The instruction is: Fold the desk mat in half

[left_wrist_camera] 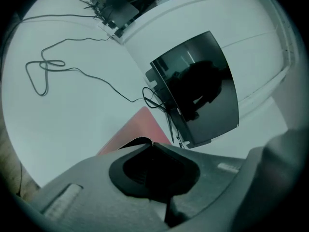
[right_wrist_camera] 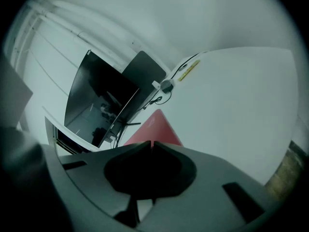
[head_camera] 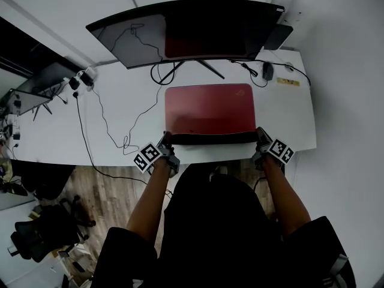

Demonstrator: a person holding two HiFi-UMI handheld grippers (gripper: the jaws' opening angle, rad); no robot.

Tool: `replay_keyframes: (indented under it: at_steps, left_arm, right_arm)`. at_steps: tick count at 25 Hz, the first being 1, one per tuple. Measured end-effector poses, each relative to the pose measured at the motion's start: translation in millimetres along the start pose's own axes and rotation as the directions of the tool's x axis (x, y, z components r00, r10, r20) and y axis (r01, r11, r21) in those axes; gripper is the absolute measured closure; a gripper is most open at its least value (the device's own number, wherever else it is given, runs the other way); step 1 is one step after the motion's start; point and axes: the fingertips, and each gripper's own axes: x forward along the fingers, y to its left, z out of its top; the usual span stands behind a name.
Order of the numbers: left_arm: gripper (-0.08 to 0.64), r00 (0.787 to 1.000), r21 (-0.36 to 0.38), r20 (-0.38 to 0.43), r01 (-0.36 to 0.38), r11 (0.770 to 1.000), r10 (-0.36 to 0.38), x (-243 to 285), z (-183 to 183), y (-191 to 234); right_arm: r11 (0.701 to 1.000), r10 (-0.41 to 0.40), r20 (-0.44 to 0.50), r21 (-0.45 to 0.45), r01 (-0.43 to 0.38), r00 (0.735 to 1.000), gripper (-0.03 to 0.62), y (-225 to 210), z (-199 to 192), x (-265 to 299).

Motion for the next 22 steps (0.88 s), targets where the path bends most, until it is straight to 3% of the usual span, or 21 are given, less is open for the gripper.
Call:
replay_keyframes:
  at_steps: [11, 16, 22]
  left_arm:
    - [0.529, 0.999, 0.054, -0.041, 0.006, 0.999, -0.004, 50.6, 33.3, -14.9]
    - [0.529, 0.999, 0.041, -0.038, 0.004, 0.999, -0.002, 81.1, 48.6, -21.3]
    - [0.529, 1.000, 0.004, -0.010, -0.016, 1.000, 0.016, 112.1, 70.7, -21.1]
  right_arm:
    - [0.999, -0.040, 0.026, 0.022, 0.040, 0.999, 0.574, 1.3, 30.8, 37.1]
    - [0.998, -0.049, 0.042, 0.050, 0.047, 0.998, 0.575, 2.5, 52.8, 61.0]
    - [0.999, -0.045, 0.033, -0.003, 0.045, 0.998, 0.575, 11.5, 73.0, 98.0]
